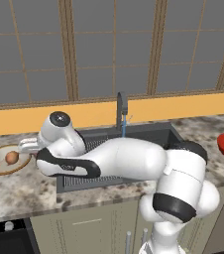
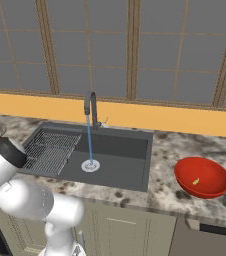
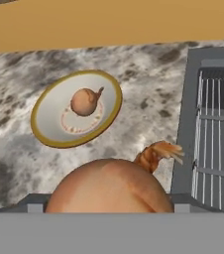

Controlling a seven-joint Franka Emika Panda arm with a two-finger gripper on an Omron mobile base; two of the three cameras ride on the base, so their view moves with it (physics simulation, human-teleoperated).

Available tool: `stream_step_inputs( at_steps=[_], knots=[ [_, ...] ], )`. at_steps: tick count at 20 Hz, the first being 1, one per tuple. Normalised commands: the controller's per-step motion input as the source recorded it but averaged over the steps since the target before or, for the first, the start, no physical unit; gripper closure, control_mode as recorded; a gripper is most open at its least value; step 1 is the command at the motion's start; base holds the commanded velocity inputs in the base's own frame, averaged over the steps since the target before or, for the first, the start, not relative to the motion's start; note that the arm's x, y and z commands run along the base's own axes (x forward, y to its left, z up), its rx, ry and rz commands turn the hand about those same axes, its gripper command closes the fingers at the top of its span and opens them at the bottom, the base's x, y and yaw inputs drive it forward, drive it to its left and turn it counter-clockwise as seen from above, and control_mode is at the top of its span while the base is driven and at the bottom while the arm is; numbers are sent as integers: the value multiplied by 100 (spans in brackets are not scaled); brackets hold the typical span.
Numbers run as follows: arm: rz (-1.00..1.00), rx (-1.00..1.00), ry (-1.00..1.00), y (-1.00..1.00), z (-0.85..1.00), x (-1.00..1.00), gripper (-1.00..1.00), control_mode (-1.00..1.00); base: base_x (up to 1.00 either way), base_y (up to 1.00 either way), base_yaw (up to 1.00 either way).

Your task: Pick the onions from the sink and place them in one bowl. Place the lemon wedge in the other bowl. Then turn off the sink faucet.

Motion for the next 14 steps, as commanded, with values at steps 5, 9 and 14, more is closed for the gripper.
stream_step_inputs(
  at_steps=[5,9,14],
  knots=[
    [0,-2,0,53,0,24,100,-100,0,0,0],
    [0,-3,0,57,0,26,100,-100,0,0,0],
    [-3,-6,-2,41,-5,14,100,-100,0,0,0]
  ],
)
